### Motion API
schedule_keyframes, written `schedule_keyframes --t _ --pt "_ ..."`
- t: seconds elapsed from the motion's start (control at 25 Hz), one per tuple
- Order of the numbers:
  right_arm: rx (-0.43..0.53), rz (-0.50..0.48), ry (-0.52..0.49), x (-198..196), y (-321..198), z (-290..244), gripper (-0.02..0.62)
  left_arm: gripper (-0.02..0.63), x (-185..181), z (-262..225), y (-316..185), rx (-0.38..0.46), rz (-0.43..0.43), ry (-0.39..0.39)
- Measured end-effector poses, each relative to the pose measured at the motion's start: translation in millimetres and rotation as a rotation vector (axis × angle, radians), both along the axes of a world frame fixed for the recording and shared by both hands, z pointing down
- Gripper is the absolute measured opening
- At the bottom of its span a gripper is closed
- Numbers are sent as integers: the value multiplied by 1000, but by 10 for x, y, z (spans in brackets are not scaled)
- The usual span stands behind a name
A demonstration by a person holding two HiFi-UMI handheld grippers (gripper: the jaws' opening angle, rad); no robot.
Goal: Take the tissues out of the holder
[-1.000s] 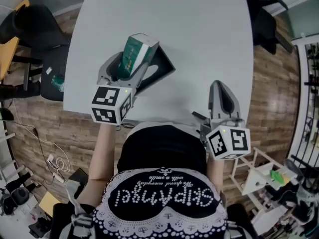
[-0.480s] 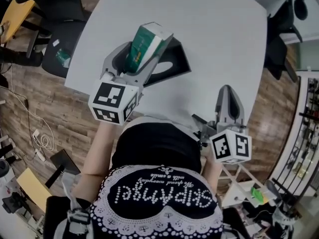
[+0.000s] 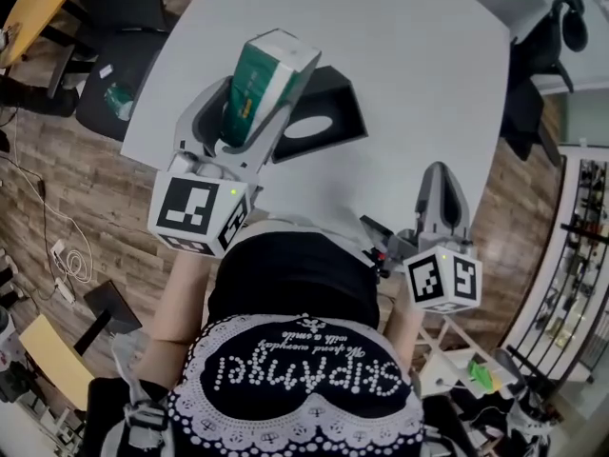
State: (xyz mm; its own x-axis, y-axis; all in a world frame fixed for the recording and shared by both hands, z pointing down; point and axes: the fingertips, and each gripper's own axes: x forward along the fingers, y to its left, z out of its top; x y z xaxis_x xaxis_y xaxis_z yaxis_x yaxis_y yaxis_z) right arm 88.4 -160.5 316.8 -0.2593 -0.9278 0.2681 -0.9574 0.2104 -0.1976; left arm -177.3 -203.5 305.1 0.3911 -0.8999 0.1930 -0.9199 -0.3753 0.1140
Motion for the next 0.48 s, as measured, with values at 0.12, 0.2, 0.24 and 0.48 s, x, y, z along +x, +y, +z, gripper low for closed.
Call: schedule_keyframes --t 0.12,0.2,0.24,0.48 --pt "-3 -6 3 -16 11 -7 35 339 -54 -63 69 15 -16 8" --pt "-4 -13 2 -53 11 -6 35 338 -102 -85 115 20 -25 11" --pt "-4 -16 2 -68 10 -3 35 339 -121 -93 136 21 -30 13" --pt "7 -36 16 -52 5 -34 35 339 -143 -144 267 34 -55 10"
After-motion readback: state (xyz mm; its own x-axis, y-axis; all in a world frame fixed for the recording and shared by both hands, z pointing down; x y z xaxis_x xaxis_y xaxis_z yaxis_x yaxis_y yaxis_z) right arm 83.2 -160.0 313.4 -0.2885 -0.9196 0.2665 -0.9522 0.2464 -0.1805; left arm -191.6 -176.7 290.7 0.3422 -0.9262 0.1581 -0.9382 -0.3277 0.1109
